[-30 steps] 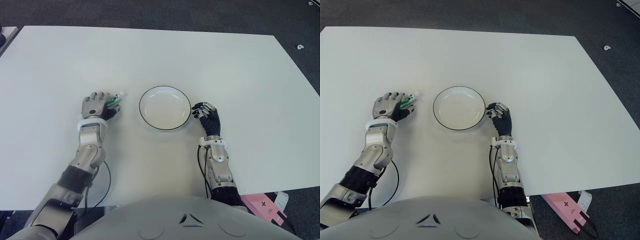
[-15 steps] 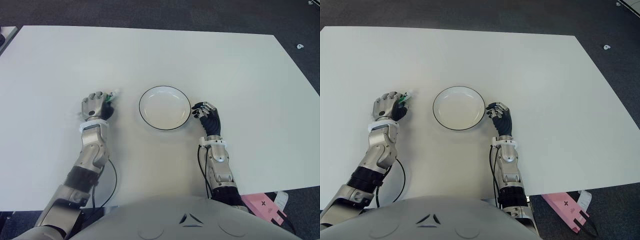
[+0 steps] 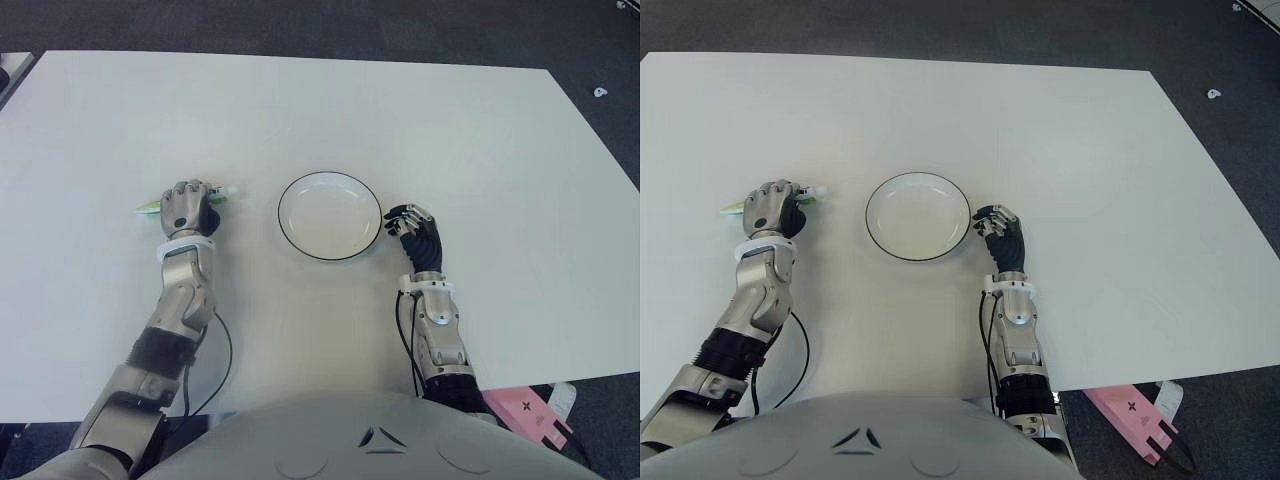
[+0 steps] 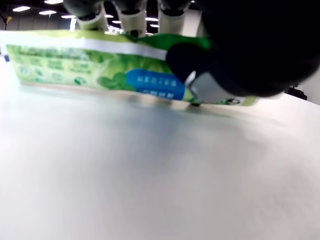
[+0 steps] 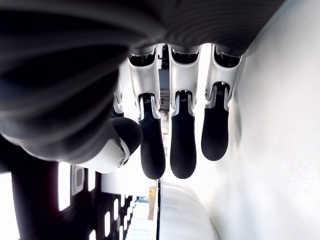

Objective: Put the toothpaste on the table into the plate.

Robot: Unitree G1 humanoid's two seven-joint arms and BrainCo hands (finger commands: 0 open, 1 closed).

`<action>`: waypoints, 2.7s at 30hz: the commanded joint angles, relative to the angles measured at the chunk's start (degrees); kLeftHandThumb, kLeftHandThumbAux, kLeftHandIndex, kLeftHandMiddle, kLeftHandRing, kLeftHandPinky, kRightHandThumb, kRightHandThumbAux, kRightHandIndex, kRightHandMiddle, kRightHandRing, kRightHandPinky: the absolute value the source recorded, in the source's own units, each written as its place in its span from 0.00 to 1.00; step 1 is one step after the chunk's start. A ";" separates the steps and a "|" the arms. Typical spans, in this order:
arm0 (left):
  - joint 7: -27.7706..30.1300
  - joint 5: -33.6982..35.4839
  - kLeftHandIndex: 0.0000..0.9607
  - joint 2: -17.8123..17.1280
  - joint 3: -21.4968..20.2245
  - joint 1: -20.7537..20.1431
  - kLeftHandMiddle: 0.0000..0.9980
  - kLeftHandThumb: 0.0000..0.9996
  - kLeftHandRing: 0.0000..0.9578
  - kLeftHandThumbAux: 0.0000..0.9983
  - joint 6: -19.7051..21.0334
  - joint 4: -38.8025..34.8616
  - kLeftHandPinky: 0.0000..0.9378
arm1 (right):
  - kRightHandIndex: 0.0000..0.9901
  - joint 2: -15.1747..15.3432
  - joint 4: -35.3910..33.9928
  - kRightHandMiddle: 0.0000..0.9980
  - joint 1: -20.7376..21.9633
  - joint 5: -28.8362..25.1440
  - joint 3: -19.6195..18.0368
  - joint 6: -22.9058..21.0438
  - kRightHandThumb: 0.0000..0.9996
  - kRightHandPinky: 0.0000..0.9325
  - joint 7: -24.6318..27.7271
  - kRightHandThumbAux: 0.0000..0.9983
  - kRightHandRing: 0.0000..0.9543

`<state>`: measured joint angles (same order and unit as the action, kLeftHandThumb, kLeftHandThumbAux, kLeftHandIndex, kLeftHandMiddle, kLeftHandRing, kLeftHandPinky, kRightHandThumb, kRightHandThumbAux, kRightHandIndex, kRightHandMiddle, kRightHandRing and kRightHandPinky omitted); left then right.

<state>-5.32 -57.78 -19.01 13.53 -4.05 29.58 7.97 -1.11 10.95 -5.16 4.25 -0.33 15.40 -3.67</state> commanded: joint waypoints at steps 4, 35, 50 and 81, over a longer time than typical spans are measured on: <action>2.47 3.20 0.42 0.88 1.25 2.12 0.54 0.85 0.83 0.67 0.81 4.06 0.89 | 0.43 0.15 2.21 0.50 -2.13 -0.74 -0.37 -2.08 0.71 0.55 0.39 0.73 0.54; -4.31 7.55 0.42 2.80 -2.78 2.94 0.53 0.85 0.86 0.67 -1.37 -5.75 0.88 | 0.43 -0.28 2.77 0.50 -1.73 -0.29 -0.56 -2.03 0.71 0.56 -0.11 0.73 0.55; -14.23 17.74 0.41 5.17 -7.20 4.50 0.55 0.85 0.91 0.67 -17.95 -11.88 0.93 | 0.43 -0.22 3.63 0.50 -0.96 -0.17 -0.52 -3.19 0.71 0.53 -0.38 0.73 0.52; -14.39 24.14 0.41 8.90 -3.53 -6.58 0.54 0.85 0.92 0.67 -33.42 -5.40 0.93 | 0.43 -0.48 4.18 0.50 0.00 0.21 -0.13 -3.53 0.71 0.53 -1.26 0.73 0.52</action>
<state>-20.66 -34.24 -10.38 8.88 -9.80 -2.40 0.57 -1.31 12.92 -3.31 4.75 -0.47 15.44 -4.78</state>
